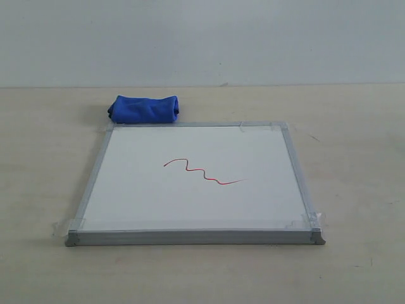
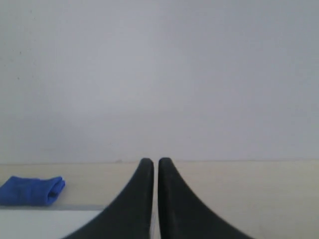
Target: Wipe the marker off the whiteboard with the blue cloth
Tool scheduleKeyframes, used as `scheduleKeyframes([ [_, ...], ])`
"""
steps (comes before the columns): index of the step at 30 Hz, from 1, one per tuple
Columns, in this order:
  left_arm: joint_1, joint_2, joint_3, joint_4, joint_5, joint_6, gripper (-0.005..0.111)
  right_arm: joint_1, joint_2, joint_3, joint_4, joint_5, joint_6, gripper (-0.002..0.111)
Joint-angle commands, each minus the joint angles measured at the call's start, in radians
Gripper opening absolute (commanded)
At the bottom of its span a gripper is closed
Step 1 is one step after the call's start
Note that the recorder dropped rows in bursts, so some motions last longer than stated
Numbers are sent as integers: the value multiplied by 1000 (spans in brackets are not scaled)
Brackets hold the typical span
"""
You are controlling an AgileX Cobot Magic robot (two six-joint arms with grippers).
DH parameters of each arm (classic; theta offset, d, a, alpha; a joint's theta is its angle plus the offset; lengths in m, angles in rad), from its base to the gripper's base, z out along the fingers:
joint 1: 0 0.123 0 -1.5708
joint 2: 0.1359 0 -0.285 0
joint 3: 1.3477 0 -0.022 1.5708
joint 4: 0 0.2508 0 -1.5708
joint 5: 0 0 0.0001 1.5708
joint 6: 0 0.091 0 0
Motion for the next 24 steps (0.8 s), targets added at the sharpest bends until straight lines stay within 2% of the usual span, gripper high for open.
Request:
scheduleKeyframes([
  [1, 3, -4, 4, 3, 0, -1, 4, 40, 169, -4, 11, -58, 5, 1],
  [6, 3, -4, 4, 3, 0, -1, 4, 166, 418, -9, 9, -287, -6, 1],
  [9, 3, -4, 4, 3, 0, -1, 4, 246, 563, -70, -53, -328, -33, 1],
  [12, 3, -4, 4, 3, 0, -1, 4, 312, 720, -191, -122, -283, -36, 1],
  [16, 3, -4, 4, 3, 0, -1, 4, 386, 903, -389, -174, -137, -76, 0],
  [21, 3, -4, 4, 3, 0, -1, 4, 488, 1083, -628, -184, 102, -322, 0],
  [24, 3, -4, 4, 3, 0, -1, 4, 543, 1167, -739, -174, 181, -385, 0],
])
